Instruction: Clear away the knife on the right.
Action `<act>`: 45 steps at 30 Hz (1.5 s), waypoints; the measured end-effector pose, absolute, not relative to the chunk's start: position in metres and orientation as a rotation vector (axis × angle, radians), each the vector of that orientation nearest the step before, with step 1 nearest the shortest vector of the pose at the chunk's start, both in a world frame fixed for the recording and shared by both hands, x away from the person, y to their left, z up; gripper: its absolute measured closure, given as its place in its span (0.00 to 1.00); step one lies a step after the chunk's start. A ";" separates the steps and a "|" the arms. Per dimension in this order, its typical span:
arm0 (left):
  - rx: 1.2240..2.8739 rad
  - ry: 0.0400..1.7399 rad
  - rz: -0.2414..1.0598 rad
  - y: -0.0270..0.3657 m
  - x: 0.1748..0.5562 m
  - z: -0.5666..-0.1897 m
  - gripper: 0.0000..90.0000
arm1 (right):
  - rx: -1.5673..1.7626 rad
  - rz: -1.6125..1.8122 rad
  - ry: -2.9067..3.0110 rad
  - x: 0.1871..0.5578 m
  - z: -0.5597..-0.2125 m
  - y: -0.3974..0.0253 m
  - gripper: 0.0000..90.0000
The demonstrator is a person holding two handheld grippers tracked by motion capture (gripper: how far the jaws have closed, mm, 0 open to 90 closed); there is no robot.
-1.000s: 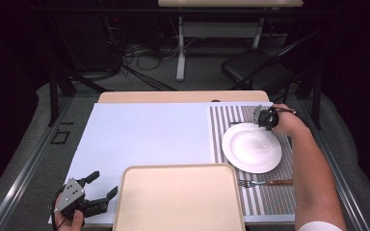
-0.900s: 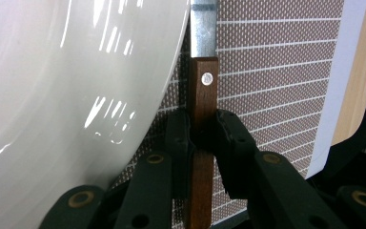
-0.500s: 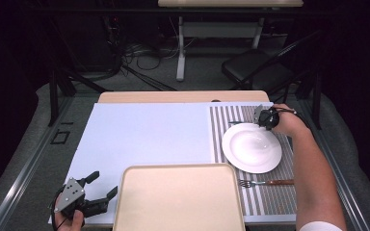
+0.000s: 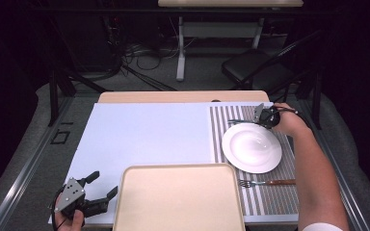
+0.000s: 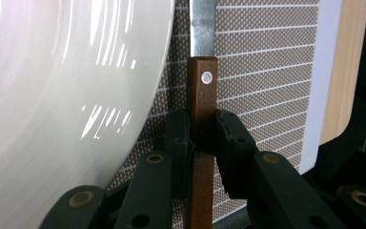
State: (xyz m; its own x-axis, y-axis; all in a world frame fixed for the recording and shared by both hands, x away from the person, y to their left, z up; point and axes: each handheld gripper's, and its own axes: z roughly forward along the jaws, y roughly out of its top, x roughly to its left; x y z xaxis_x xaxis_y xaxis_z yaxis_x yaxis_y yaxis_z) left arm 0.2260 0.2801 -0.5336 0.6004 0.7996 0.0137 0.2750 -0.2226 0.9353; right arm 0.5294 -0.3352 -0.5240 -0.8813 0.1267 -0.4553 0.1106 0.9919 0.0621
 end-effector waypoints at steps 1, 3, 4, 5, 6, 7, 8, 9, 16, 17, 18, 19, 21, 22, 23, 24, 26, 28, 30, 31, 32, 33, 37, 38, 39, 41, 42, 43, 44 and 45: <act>1.777 0.878 0.626 0.280 0.226 -0.534 0.17 | 0.173 0.055 2.656 0.529 -0.523 -0.335 0.85; 1.778 0.881 0.621 0.280 0.226 -0.534 0.17 | 0.182 0.079 2.649 0.528 -0.520 -0.335 0.85; 1.778 0.881 0.621 0.280 0.226 -0.534 0.17 | 0.182 0.079 2.649 0.528 -0.520 -0.335 0.85; 1.778 0.881 0.621 0.280 0.226 -0.534 0.17 | 0.194 0.080 2.645 0.528 -0.519 -0.334 0.85; 1.778 0.881 0.621 0.280 0.226 -0.534 0.17 | 0.189 0.081 2.642 0.528 -0.518 -0.334 0.85; 1.777 0.882 0.623 0.280 0.226 -0.534 0.17 | 0.193 0.086 2.635 0.527 -0.517 -0.334 0.85; 1.777 0.882 0.623 0.280 0.226 -0.534 0.17 | 0.200 0.089 2.630 0.527 -0.516 -0.335 0.85; 1.776 0.882 0.623 0.280 0.226 -0.534 0.17 | 0.241 0.092 2.623 0.524 -0.514 -0.335 0.85; 1.765 0.890 0.622 0.281 0.226 -0.533 0.17 | 0.286 0.122 2.583 0.515 -0.503 -0.334 0.85; 1.765 0.890 0.622 0.281 0.226 -0.533 0.17 | 0.286 0.122 2.583 0.515 -0.503 -0.334 0.85; 1.764 0.890 0.621 0.281 0.226 -0.533 0.17 | 0.273 0.125 2.585 0.515 -0.501 -0.334 0.85; 1.763 0.889 0.622 0.281 0.226 -0.533 0.17 | 0.312 0.126 2.582 0.511 -0.500 -0.334 0.85; 1.763 0.890 0.622 0.281 0.226 -0.533 0.17 | 0.282 0.147 2.576 0.510 -0.497 -0.335 0.85; 1.767 0.891 0.623 0.281 0.226 -0.533 0.17 | 0.288 0.156 2.572 0.509 -0.495 -0.335 0.85; 1.769 0.885 0.622 0.281 0.226 -0.533 0.17 | 0.300 0.159 2.571 0.507 -0.494 -0.335 0.85; 1.770 0.883 0.621 0.280 0.226 -0.533 0.17 | 0.316 0.169 2.571 0.503 -0.492 -0.334 0.85; 1.772 0.881 0.620 0.280 0.226 -0.533 0.17 | 0.349 0.175 2.567 0.499 -0.489 -0.332 0.85; 1.769 0.883 0.621 0.280 0.226 -0.533 0.17 | 0.353 0.185 2.568 0.497 -0.487 -0.332 0.85; 1.765 0.884 0.618 0.280 0.226 -0.533 0.17 | 0.437 0.203 2.574 0.494 -0.484 -0.331 0.85; 1.762 0.883 0.618 0.280 0.226 -0.532 0.17 | 0.490 0.215 2.578 0.493 -0.482 -0.331 0.85; 1.763 0.882 0.619 0.281 0.225 -0.532 0.17 | 0.513 0.225 2.577 0.492 -0.481 -0.332 0.85; 1.760 0.883 0.618 0.281 0.225 -0.532 0.17 | 0.533 0.215 2.569 0.489 -0.479 -0.332 0.85; 1.759 0.881 0.617 0.281 0.225 -0.532 0.17 | 0.560 0.203 2.573 0.485 -0.476 -0.332 0.85; 1.760 0.879 0.614 0.281 0.225 -0.532 0.17 | 0.599 0.196 2.575 0.482 -0.474 -0.331 0.85; 1.761 0.878 0.613 0.280 0.225 -0.532 0.17 | 0.627 0.192 2.578 0.480 -0.473 -0.330 0.85; 1.756 0.881 0.613 0.280 0.226 -0.532 0.17 | 0.669 0.192 2.588 0.479 -0.472 -0.329 0.85; 1.756 0.882 0.612 0.280 0.226 -0.532 0.17 | 0.717 0.192 2.587 0.476 -0.470 -0.327 0.85; 1.759 0.878 0.608 0.280 0.227 -0.532 0.17 | 0.717 0.192 2.587 0.476 -0.470 -0.327 0.85; 1.765 0.879 0.604 0.280 0.227 -0.532 0.17 | 0.732 0.189 2.580 0.474 -0.469 -0.326 0.85; 1.763 0.882 0.601 0.280 0.228 -0.532 0.17 | 0.745 0.200 2.577 0.472 -0.469 -0.326 0.85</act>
